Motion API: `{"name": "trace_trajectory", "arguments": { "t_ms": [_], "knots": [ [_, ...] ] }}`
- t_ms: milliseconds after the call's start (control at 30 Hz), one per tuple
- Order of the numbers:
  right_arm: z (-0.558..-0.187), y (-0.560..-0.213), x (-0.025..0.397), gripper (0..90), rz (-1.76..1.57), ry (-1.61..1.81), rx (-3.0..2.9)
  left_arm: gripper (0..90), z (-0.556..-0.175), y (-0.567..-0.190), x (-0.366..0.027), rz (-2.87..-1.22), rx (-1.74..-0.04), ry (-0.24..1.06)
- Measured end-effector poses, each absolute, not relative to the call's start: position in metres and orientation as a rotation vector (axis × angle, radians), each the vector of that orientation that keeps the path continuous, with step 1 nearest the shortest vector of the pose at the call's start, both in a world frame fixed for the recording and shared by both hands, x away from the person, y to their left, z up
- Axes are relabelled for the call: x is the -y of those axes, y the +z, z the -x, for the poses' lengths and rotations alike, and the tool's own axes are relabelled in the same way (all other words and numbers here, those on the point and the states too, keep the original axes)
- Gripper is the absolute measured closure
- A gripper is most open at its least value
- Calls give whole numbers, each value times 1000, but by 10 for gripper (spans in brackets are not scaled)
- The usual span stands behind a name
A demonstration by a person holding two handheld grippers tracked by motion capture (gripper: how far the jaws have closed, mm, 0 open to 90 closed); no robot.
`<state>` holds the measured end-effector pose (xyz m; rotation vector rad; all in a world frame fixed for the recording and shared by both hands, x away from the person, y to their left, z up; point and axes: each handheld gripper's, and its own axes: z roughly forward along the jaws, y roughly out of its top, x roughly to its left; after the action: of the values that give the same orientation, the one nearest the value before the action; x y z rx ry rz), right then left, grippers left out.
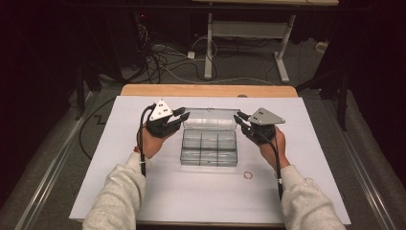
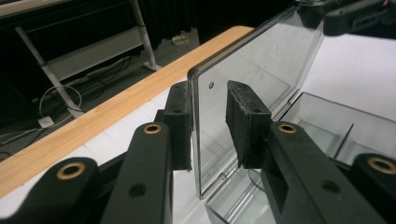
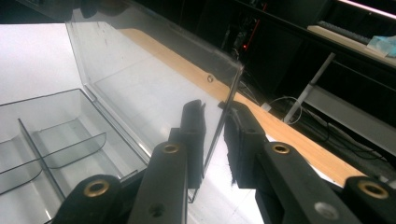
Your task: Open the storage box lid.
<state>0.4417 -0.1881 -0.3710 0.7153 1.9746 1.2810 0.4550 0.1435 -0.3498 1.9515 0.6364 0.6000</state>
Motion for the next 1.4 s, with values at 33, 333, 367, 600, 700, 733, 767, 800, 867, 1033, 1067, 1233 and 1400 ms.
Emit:
{"name": "trace_trajectory", "arguments": {
  "t_ms": [33, 333, 367, 600, 700, 733, 767, 800, 867, 1033, 1067, 1233, 1400],
  "knots": [
    [-443, -372, 188, 777, -722, 1282, -1974, 687, -456, -351, -143, -1951, -640, 599],
    [-452, -383, 184, 752, -771, 1304, -1962, 680, -464, -361, -143, -1931, -680, 576],
    [-452, -383, 184, 752, -771, 1304, -1962, 680, -465, -363, -142, -1931, -686, 579],
    [-458, -387, 185, 747, -807, 1322, -1961, 677, -469, -369, -141, -1925, -702, 591],
    [-460, -391, 183, 738, -818, 1312, -1972, 677, -471, -372, -141, -1928, -711, 587],
    [-461, -392, 183, 736, -816, 1305, -1974, 677, -472, -374, -141, -1931, -715, 585],
    [-461, -392, 183, 735, -821, 1306, -1975, 677, -473, -375, -141, -1932, -722, 580],
    [-462, -393, 183, 734, -824, 1309, -1974, 677, -474, -376, -140, -1934, -728, 578],
    [-464, -395, 183, 735, -841, 1317, -1974, 676, -475, -379, -140, -1925, -740, 571],
    [-467, -400, 182, 721, -860, 1318, -1988, 674, -477, -384, -140, -1928, -752, 568],
    [-467, -400, 181, 717, -860, 1314, -1988, 671, -478, -385, -139, -1930, -755, 567],
    [-469, -402, 180, 706, -860, 1297, -1989, 652, -480, -388, -137, -1947, -761, 574],
    [-471, -406, 179, 686, -875, 1288, -1997, 630, -479, -392, -133, -1941, -787, 610]
  ]
}}
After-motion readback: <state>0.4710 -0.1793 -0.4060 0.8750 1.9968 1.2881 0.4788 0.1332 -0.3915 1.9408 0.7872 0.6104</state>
